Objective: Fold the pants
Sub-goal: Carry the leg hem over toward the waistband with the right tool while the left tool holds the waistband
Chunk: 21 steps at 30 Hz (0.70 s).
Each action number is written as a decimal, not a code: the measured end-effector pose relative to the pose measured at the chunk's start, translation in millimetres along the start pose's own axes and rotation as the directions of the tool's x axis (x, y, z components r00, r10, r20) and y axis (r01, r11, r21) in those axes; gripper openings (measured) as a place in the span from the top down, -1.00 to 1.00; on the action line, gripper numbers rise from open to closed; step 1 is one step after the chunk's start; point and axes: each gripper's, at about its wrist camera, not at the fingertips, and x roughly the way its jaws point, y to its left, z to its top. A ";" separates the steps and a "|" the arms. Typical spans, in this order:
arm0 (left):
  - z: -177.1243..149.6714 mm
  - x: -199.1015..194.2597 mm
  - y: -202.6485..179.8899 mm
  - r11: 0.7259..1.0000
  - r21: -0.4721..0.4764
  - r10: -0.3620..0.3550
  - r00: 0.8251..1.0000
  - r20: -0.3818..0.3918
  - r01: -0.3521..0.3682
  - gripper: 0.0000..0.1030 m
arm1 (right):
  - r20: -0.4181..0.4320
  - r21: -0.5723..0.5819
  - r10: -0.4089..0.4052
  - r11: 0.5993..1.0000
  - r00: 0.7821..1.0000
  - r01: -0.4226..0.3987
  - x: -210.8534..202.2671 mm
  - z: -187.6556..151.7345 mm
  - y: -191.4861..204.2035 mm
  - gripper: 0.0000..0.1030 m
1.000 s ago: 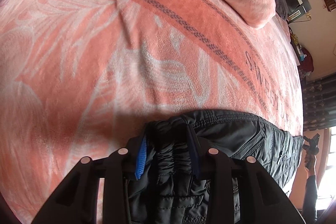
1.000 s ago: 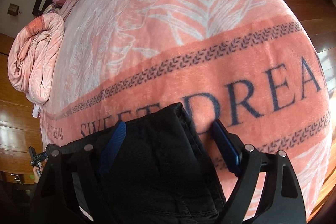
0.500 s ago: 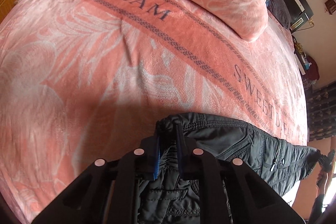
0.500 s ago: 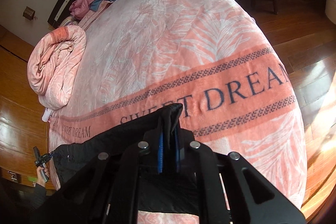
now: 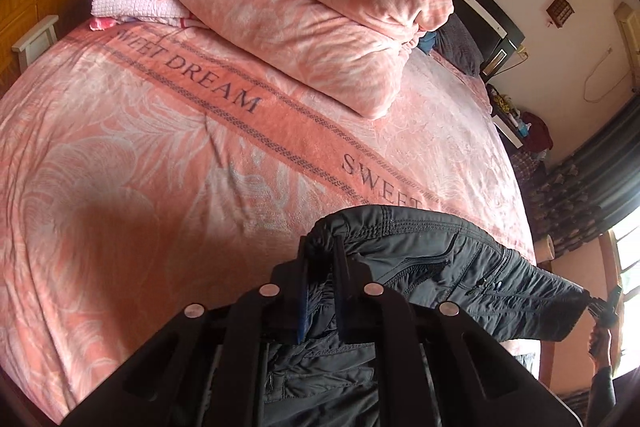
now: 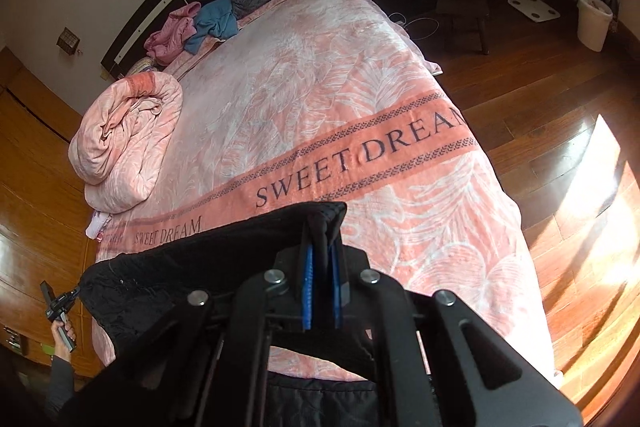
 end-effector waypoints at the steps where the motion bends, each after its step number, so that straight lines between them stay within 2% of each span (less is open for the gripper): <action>1: -4.7 -8.0 0.1 1.000 0.000 -0.008 1.000 0.006 0.008 0.81 | 0.010 0.006 -0.007 1.000 1.000 0.007 -7.5 -11.1 -4.2 0.88; 11: -74.9 -65.2 22.2 0.996 -0.048 -0.073 0.996 0.051 0.075 0.80 | 0.081 0.091 -0.006 0.996 0.997 -0.001 -59.7 -121.3 -37.0 0.88; 21: -133.4 -74.5 60.8 0.990 -0.113 -0.085 0.996 0.025 0.087 0.79 | 0.116 0.120 -0.019 0.993 0.993 0.005 -87.4 -208.5 -48.1 0.87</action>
